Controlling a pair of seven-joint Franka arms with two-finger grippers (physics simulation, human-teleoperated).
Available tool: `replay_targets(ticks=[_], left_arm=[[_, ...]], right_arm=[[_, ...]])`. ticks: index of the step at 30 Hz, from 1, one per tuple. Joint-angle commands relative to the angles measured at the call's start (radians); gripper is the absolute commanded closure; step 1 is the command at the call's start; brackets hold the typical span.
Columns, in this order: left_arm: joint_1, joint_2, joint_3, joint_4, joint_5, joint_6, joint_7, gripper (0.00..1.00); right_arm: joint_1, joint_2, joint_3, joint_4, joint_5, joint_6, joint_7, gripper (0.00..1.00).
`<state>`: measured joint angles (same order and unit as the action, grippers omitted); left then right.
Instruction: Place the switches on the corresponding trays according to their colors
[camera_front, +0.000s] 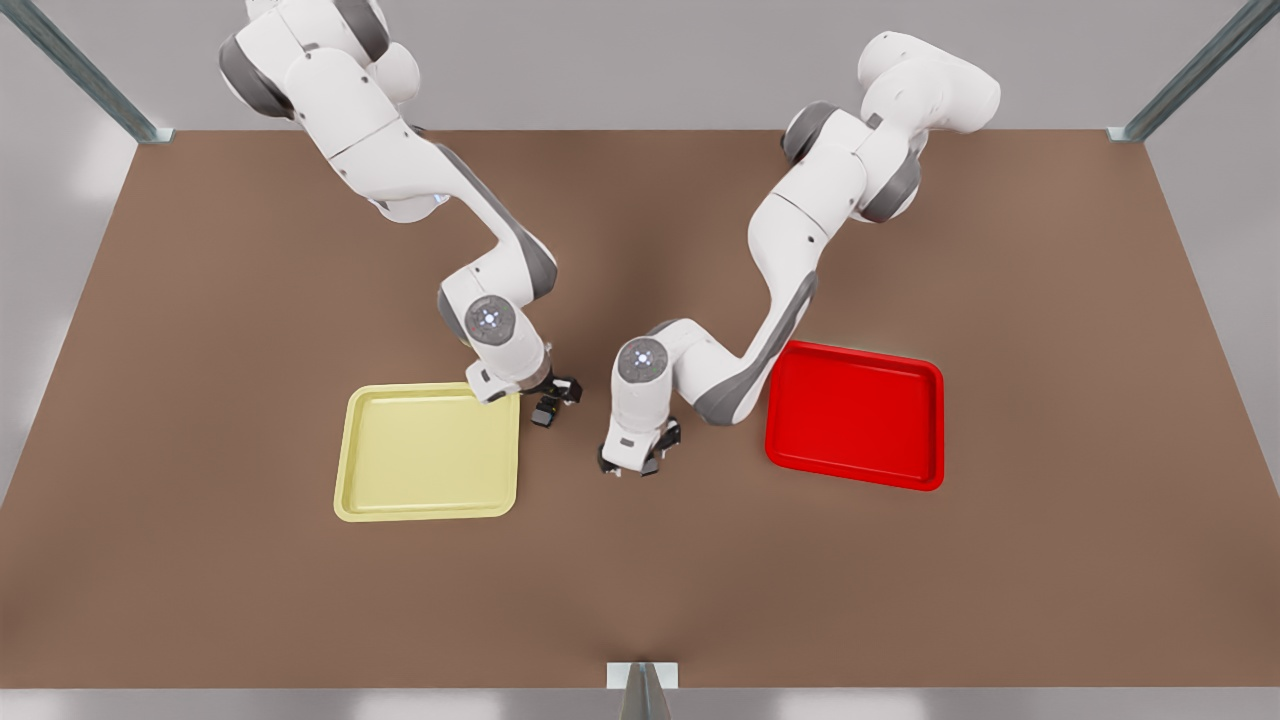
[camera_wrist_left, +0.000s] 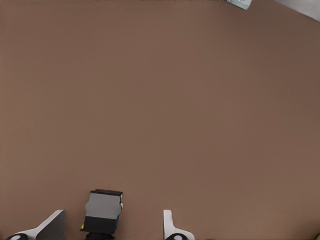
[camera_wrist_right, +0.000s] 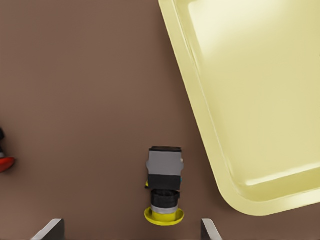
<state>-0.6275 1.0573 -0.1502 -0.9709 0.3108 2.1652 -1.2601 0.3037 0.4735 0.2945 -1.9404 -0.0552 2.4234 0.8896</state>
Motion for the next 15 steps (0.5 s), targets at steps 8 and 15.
replay_targets(ticks=[8, 15], left_arm=[[0.000, -0.002, -0.012, -0.023, 0.019, -0.027, -0.001, 0.08], [-0.003, 0.036, -0.009, -0.037, 0.027, 0.048, -0.012, 0.12]], right_arm=[[0.003, 0.066, -0.029, 0.008, 0.000, 0.051, -0.003, 0.00], [0.012, 0.094, -0.029, 0.008, -0.014, 0.059, -0.003, 0.00]])
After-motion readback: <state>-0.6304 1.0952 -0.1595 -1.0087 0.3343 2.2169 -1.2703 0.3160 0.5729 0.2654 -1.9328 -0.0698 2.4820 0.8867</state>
